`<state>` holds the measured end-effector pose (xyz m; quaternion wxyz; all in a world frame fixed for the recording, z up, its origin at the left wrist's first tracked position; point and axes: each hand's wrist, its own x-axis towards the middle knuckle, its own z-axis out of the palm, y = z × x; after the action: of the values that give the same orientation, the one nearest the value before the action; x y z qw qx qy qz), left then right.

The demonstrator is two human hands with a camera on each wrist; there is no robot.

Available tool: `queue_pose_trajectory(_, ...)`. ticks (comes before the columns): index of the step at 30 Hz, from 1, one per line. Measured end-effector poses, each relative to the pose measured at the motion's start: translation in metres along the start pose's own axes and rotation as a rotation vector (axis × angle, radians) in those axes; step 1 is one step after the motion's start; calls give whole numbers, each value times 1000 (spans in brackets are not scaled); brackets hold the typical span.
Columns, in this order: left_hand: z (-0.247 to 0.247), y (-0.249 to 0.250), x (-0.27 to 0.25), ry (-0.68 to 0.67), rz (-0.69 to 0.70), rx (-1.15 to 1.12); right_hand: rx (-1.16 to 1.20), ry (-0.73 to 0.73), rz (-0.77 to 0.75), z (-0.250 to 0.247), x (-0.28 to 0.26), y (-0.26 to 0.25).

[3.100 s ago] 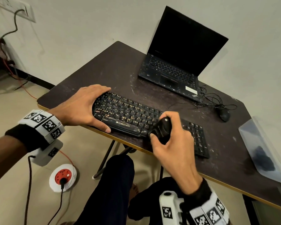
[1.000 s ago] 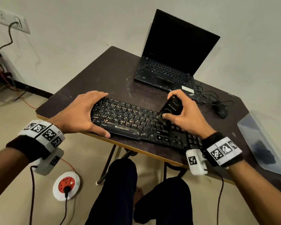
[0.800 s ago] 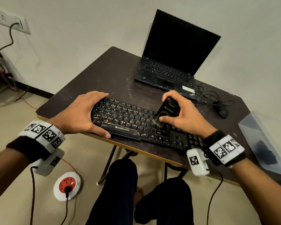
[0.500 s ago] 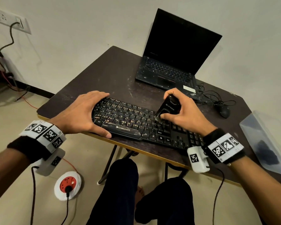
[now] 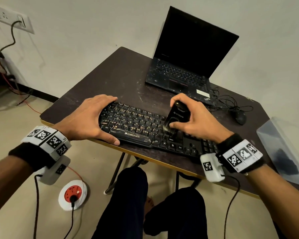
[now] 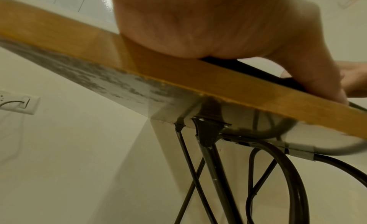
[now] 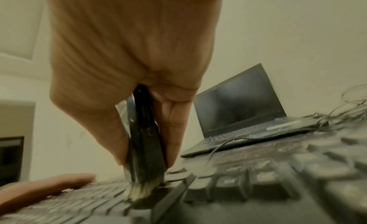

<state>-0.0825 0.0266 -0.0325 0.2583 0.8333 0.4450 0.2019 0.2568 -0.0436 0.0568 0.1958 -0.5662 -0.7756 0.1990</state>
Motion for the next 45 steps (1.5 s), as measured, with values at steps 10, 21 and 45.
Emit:
queue_pose_trajectory(10, 1, 0, 0, 4, 19, 9, -60, 4, -12, 0, 7, -2)
queue_pose_trajectory(21, 0, -3, 0, 6, 25, 10, 74, -119, -48, 6, -1, -8)
queue_pose_trajectory(45, 1, -1, -1, 20, 29, 4, 30, -57, -60, 9, 11, -8)
